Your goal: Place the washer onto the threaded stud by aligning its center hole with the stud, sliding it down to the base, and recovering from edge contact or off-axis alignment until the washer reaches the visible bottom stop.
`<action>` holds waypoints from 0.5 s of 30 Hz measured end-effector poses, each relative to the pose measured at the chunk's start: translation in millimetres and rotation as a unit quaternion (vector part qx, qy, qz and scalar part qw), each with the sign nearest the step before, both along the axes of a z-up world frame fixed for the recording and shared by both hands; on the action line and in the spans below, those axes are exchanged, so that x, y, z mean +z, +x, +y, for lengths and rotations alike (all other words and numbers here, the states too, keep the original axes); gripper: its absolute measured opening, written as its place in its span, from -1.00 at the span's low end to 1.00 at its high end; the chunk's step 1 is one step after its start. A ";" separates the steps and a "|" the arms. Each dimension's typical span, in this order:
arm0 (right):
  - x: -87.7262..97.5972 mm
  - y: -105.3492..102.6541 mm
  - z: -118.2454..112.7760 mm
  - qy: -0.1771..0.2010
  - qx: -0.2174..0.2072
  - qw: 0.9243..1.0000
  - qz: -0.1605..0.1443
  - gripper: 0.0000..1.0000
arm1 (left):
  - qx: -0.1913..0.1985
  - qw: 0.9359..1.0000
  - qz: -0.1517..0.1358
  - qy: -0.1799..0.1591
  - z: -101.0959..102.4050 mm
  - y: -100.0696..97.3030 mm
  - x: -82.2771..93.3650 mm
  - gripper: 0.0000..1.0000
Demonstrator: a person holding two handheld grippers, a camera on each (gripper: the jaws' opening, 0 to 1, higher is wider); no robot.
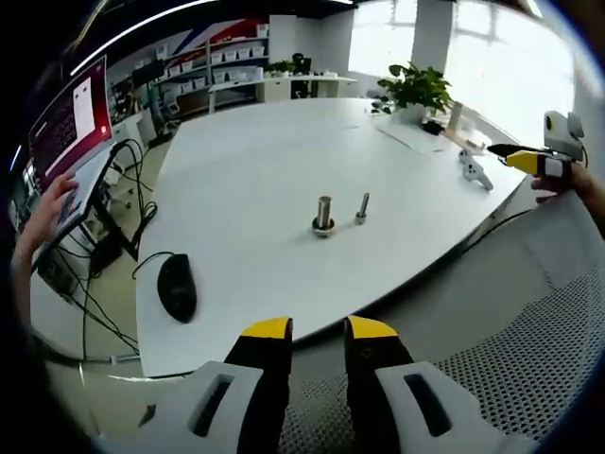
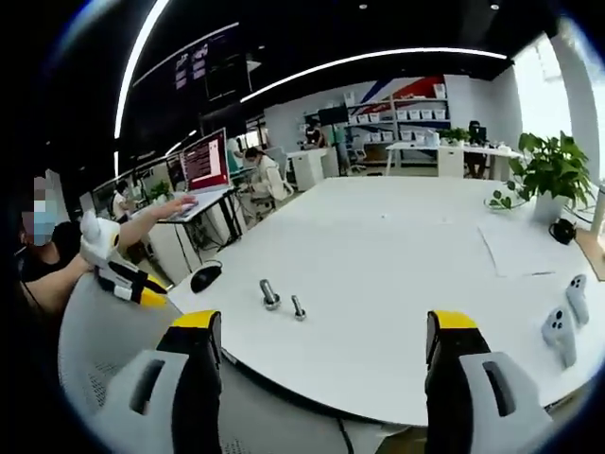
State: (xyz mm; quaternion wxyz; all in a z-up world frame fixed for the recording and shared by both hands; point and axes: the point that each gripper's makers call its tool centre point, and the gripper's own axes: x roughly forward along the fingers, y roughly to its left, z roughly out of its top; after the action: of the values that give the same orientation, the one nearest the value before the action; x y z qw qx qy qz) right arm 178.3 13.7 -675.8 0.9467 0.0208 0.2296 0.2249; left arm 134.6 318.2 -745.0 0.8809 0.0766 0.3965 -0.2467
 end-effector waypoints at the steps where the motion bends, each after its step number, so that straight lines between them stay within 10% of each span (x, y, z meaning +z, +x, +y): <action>1: -0.7 -0.5 -0.5 -0.003 0.000 1.000 -0.002 0.83 | 0.000 1.000 0.000 0.000 0.0 0.0 0.0 -0.60; 15: -19.1 -12.8 1.8 0.010 0.002 0.999 0.042 0.80 | 0.001 1.000 0.000 0.000 0.0 -0.8 -0.2 -0.60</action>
State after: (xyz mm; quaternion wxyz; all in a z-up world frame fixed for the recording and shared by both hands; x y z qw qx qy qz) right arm 165.5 15.5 -695.0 0.9355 0.0390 0.2671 0.2281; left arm 133.8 318.2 -745.2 0.8813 0.0764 0.3962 -0.2460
